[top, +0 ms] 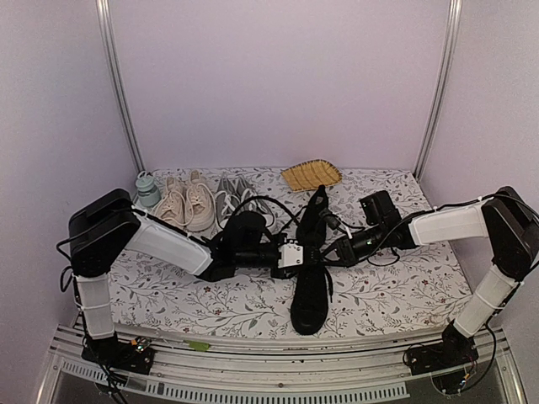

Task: Tie the shoes
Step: Pick up the half-tied shoelace from the shoe.

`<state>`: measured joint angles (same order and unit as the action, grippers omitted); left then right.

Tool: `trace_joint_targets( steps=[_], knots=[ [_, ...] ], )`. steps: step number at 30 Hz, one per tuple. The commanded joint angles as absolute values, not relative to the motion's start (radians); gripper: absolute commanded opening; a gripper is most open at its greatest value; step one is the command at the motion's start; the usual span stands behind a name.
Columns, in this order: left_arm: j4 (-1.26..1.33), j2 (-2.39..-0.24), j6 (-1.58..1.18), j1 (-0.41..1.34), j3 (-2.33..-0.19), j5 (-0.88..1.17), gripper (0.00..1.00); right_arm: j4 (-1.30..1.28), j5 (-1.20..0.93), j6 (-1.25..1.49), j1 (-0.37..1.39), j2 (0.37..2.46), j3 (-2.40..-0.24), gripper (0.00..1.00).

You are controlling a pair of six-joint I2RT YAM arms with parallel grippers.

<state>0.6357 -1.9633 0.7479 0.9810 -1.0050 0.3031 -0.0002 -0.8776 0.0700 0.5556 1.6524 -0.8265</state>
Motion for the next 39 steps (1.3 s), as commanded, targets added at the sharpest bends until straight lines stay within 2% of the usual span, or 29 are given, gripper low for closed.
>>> trace_joint_targets(
  steps=[1,7,21,26,31,33,36,39],
  knots=[
    [0.580,-2.003,0.715,0.966,-1.034,0.297,0.31,-0.010,-0.903,0.058,0.552,1.632,-0.847,0.00],
    [0.568,-1.997,0.694,0.958,-1.027,0.333,0.37,-0.014,-0.886,0.058,0.553,1.626,-0.846,0.00],
    [0.517,-2.014,0.648,0.939,-1.055,0.355,0.36,-0.009,-0.920,0.051,0.553,1.613,-0.843,0.00],
    [0.511,-2.018,0.642,0.939,-1.068,0.364,0.27,-0.006,-0.930,0.052,0.552,1.621,-0.844,0.00],
    [0.512,-2.025,0.638,0.940,-1.072,0.349,0.09,-0.016,-0.934,0.044,0.553,1.612,-0.844,0.00],
    [0.513,-2.026,0.638,0.940,-1.074,0.343,0.02,-0.022,-0.928,0.042,0.553,1.609,-0.844,0.03],
    [0.517,-2.028,0.638,0.941,-1.074,0.332,0.00,-0.024,-0.915,0.040,0.551,1.588,-0.844,0.13],
    [0.519,-2.028,0.643,0.943,-1.073,0.326,0.00,-0.024,-0.916,0.041,0.535,1.562,-0.844,0.18]
  ],
)
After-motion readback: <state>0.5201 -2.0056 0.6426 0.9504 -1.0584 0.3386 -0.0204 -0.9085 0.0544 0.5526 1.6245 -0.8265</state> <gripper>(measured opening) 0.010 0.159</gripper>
